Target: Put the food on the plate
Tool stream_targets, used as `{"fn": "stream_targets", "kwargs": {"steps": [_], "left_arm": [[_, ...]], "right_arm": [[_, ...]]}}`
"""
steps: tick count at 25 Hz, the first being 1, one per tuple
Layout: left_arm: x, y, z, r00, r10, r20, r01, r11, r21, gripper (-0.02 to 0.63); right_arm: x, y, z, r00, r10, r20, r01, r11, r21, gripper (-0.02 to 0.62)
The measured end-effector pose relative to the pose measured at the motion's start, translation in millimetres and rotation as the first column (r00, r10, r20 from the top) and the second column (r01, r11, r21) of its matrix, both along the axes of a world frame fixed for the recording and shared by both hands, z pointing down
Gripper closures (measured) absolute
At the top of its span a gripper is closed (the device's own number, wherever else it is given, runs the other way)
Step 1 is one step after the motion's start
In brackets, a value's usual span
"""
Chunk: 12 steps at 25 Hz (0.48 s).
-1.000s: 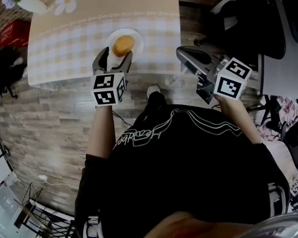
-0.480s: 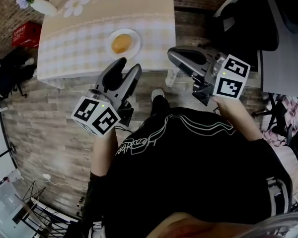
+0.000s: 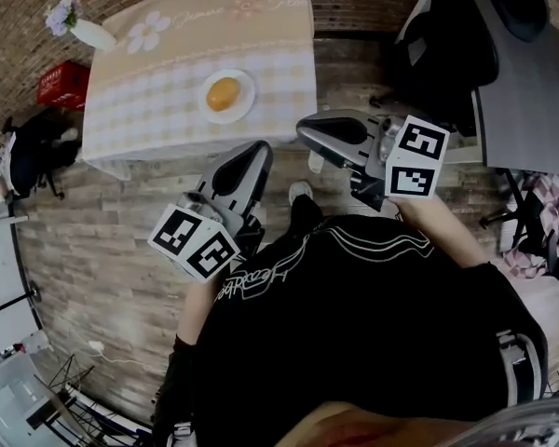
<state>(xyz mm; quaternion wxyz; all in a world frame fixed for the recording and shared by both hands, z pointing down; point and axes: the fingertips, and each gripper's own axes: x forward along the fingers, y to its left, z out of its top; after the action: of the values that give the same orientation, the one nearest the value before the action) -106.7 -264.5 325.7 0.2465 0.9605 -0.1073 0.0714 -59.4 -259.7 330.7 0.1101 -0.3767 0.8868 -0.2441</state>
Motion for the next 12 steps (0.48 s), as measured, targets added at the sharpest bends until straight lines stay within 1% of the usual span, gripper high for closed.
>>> {"fn": "stream_targets", "kwargs": {"steps": [5,12], "left_arm": [[-3.7,-1.6,-1.5,1.0,-0.021,-0.016,0.02,1.0,-0.023,0.598],[-4.0,-2.0,-3.2,0.999,-0.034,-0.009,0.034,0.999,-0.009,0.598]], "right_arm": [[2.8,0.3,3.6,1.0,0.016,0.01,-0.016,1.0,-0.005,0.598],[1.4,0.3,2.3,1.0,0.017,0.003,-0.017,1.0,-0.005,0.598]]}}
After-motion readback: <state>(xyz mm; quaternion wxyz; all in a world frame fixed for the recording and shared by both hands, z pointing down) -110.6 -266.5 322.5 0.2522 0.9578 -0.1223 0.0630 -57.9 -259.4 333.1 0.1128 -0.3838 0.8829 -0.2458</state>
